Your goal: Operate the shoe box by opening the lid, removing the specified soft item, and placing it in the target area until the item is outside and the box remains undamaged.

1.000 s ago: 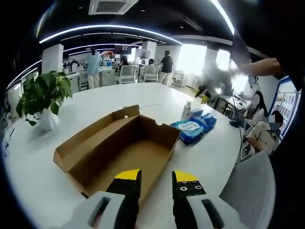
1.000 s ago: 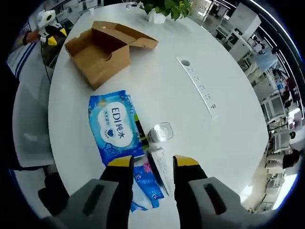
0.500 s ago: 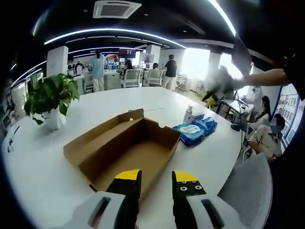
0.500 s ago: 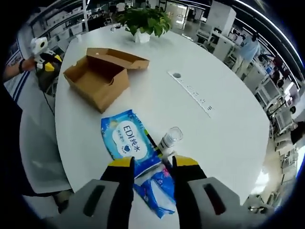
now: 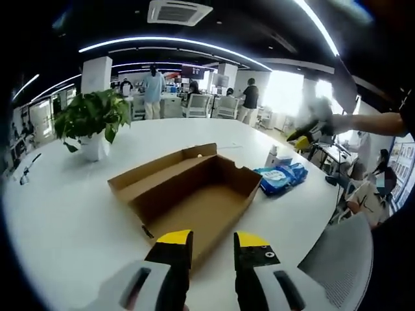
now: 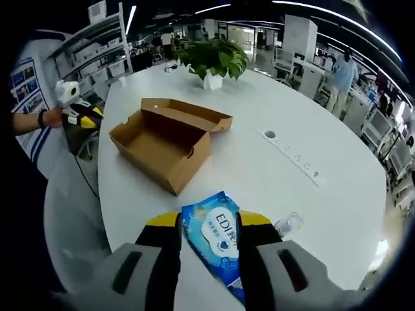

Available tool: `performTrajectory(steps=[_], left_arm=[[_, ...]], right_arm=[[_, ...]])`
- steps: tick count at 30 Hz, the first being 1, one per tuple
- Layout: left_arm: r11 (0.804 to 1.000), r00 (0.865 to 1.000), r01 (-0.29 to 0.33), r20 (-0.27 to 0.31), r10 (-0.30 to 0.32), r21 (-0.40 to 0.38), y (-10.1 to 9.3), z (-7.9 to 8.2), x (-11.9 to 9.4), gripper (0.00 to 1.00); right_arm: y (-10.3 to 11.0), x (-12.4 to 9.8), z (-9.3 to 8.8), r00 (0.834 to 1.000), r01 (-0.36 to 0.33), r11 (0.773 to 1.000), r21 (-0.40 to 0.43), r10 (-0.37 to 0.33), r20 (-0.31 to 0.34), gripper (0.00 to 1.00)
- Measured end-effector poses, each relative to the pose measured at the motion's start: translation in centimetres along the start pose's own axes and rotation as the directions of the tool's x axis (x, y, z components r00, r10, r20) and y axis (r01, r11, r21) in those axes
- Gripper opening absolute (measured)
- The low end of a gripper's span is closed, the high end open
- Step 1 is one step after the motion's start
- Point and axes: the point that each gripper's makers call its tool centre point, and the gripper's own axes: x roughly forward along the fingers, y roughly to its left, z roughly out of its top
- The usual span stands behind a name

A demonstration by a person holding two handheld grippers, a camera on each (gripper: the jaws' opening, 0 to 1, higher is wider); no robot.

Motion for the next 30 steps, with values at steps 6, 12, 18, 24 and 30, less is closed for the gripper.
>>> performTrajectory(steps=[6,12,18,24,30], left_arm=[[0.994,0.996,-0.085,-0.004,0.085,-0.073,2.2,-0.7,0.1,0.25],[0.985,0.992,-0.13,-0.015,0.129,-0.111,3.4,-1.2,0.6,0.25],[0.964,0.977,-0.209,-0.08,0.199,-0.161,4.9,-2.6,1.5,0.25],[0.925,0.966,-0.25,-0.134,0.22,-0.286,5.7,-4.6,2.9,0.25],[0.899,0.966,-0.25,-0.151,0.208,-0.359,6.1,-5.3,5.0,0.26]], right_arm=[[3.0,1.0,0.3,0.999,-0.051,0.999,-0.006,0.051,0.019,0.31],[4.0,0.8,0.3,0.998,-0.063,0.998,-0.009,0.063,0.026,0.31],[4.8,0.3,0.7,0.994,-0.071,0.996,0.055,0.066,0.086,0.31],[5.9,-0.2,-0.1,0.992,-0.077,0.993,0.085,0.068,0.107,0.32],[7.8,-0.6,-2.2,0.988,-0.112,0.983,0.148,0.094,0.124,0.36]])
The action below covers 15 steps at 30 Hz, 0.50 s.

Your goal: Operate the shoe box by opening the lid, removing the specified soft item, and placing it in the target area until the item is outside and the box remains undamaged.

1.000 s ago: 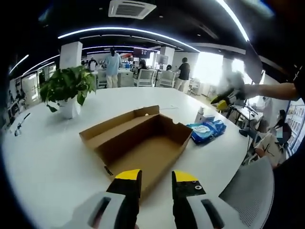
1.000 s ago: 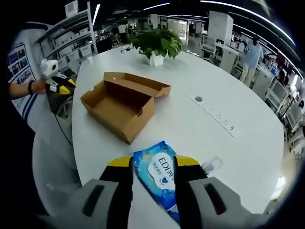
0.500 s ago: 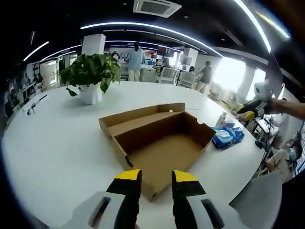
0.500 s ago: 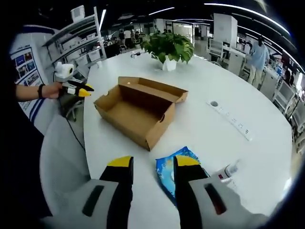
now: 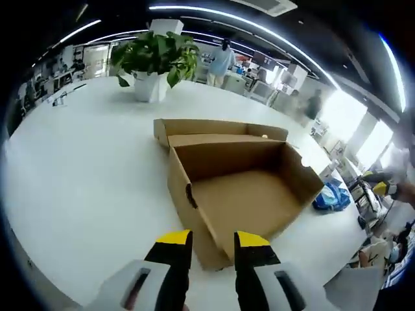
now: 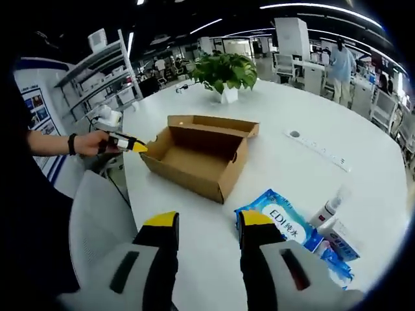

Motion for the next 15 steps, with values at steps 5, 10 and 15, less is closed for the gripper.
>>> performTrajectory(steps=[5,10,15], left_arm=[[1.0,1.0,-0.01,-0.028,0.01,0.015,-0.1,0.0,1.1,0.26],[1.0,0.999,-0.01,-0.05,0.011,0.019,0.3,-0.2,1.4,0.25],[0.999,0.998,-0.01,-0.066,0.012,0.035,0.3,-0.4,1.7,0.26]], right_arm=[[0.3,-0.5,-2.2,1.0,0.005,0.998,0.06,-0.006,0.017,0.38],[0.6,-1.3,-3.7,0.999,0.026,0.992,0.124,-0.031,0.044,0.39],[0.8,-2.0,-4.7,0.996,0.045,0.983,0.179,-0.059,0.073,0.39]])
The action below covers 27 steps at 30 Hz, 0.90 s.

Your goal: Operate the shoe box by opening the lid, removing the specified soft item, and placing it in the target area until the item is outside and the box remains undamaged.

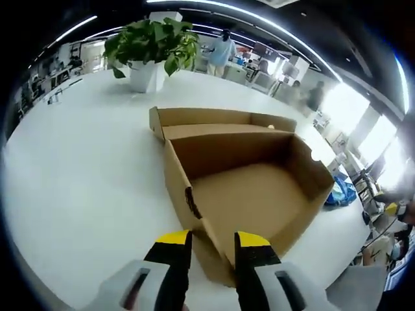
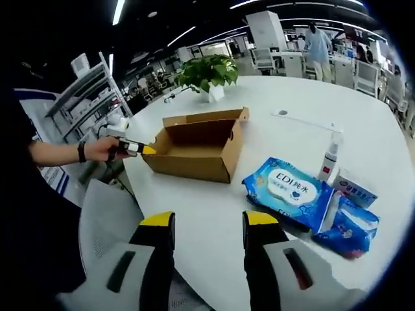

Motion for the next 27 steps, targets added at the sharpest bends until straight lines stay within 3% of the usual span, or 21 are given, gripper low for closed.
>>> performTrajectory(steps=[8,27], left_arm=[[0.999,1.0,0.006,-0.024,-0.006,0.035,0.1,-0.1,0.1,0.27],[0.994,0.998,0.019,-0.055,-0.013,0.11,1.1,0.3,-0.1,0.22]], right_arm=[[0.3,-0.4,-1.4,1.0,0.015,0.999,0.048,-0.016,0.015,0.38],[-0.7,0.5,-1.9,0.997,0.07,0.995,0.073,-0.072,0.018,0.35]])
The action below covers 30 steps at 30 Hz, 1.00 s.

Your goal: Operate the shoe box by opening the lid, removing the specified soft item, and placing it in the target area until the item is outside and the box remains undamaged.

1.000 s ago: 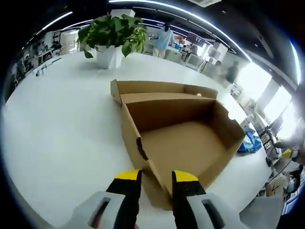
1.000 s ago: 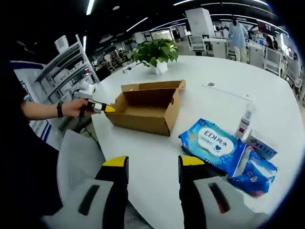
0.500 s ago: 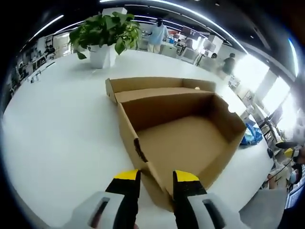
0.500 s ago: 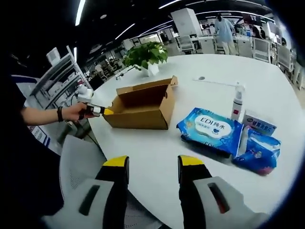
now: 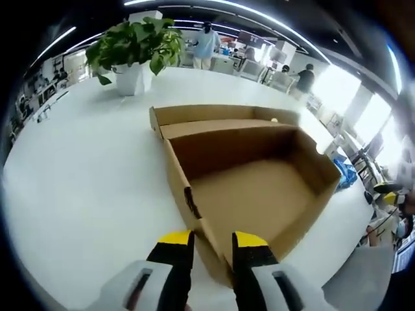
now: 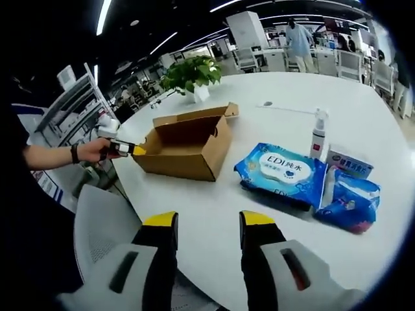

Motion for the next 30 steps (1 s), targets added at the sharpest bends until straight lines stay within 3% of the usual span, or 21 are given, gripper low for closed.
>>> performTrajectory(steps=[13,21,25,30], left_arm=[[1.0,1.0,-0.003,0.006,0.003,0.001,0.3,-0.2,-0.4,0.17],[1.0,1.0,-0.007,0.013,0.007,0.003,0.5,-0.2,-0.5,0.15],[1.0,1.0,0.004,0.02,-0.004,-0.013,0.4,0.0,-0.3,0.15],[1.0,1.0,0.006,0.026,-0.005,-0.018,0.5,0.2,-0.3,0.13]], right_arm=[[-1.2,2.0,3.1,0.999,0.037,0.999,0.019,-0.038,0.036,0.33],[-1.8,3.9,6.2,0.997,0.05,0.999,0.022,-0.051,0.062,0.33],[-2.5,5.2,8.6,0.994,0.045,0.997,0.064,-0.051,0.1,0.33],[-2.8,7.1,10.5,0.993,0.056,0.996,0.069,-0.063,0.099,0.33]])
